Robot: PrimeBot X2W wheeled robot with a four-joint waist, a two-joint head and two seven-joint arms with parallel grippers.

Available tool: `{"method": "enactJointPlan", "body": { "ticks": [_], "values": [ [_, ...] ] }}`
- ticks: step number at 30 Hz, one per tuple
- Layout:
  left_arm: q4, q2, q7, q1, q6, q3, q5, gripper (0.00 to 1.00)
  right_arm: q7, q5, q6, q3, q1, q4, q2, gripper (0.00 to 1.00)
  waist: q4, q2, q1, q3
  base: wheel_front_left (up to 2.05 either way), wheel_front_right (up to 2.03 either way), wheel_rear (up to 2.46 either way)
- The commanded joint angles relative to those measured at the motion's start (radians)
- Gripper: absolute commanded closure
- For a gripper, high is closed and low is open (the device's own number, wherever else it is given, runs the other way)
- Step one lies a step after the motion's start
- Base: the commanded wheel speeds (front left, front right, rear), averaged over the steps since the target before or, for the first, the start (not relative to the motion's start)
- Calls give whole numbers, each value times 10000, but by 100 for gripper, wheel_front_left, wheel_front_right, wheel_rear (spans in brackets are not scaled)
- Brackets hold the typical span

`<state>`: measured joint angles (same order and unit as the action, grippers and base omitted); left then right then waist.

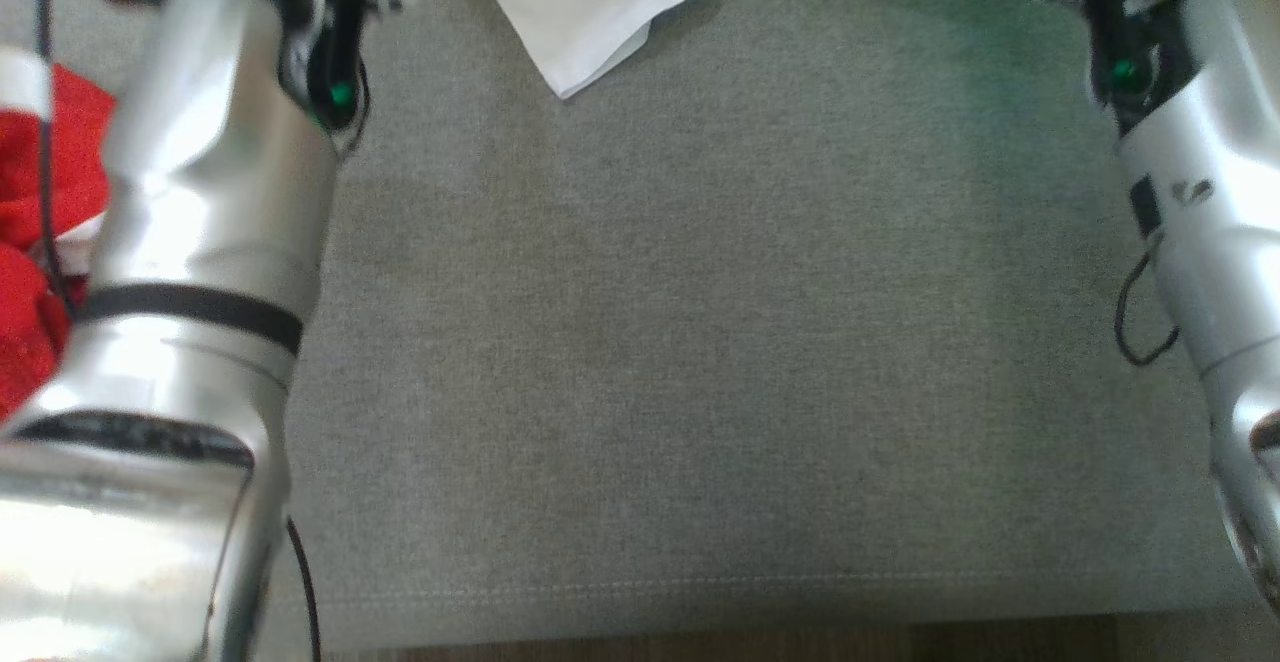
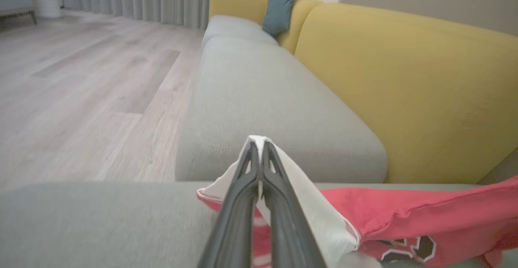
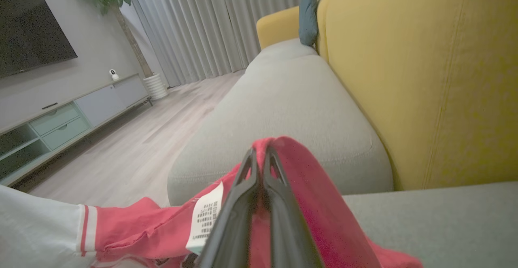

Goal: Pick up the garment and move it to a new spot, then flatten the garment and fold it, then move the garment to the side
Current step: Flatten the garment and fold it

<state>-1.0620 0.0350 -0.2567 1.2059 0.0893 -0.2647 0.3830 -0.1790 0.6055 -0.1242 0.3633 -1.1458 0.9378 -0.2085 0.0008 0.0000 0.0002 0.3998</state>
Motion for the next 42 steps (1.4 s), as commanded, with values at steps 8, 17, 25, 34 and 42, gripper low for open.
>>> {"method": "enactJointPlan", "body": {
  "ticks": [8, 17, 25, 34, 42],
  "values": [
    [1286, 233, -50, -2212, 136, 731, 190, 100, -529, 1299, -65, 1302, 2177, -1002, -445, 100, 102, 0, -2, -145, 0, 0, 0],
    [4046, 356, -50, -6038, 170, 941, -160, 100, -650, 1988, -65, 1173, 5591, -2835, -1258, 100, 179, 0, -2, -1089, 0, 0, 0],
    [8219, 581, 1392, -10219, -532, 658, -47, 100, 781, 1407, -65, -965, 9664, -5064, -1458, 100, 487, 0, -2, -2277, 0, 0, 0],
    [12219, 1128, 3679, -13708, -1418, 443, 153, 100, 3967, -404, -65, -3669, 12907, -8258, -38, 100, 367, 0, -2, -3035, 0, 0, 0],
    [13525, 1468, 4759, -14586, -1722, 512, 392, 100, 6095, -1376, -65, -4944, 14039, -10237, 984, 100, 268, 0, -2, -3095, 0, 0, 0]
  ]
}}
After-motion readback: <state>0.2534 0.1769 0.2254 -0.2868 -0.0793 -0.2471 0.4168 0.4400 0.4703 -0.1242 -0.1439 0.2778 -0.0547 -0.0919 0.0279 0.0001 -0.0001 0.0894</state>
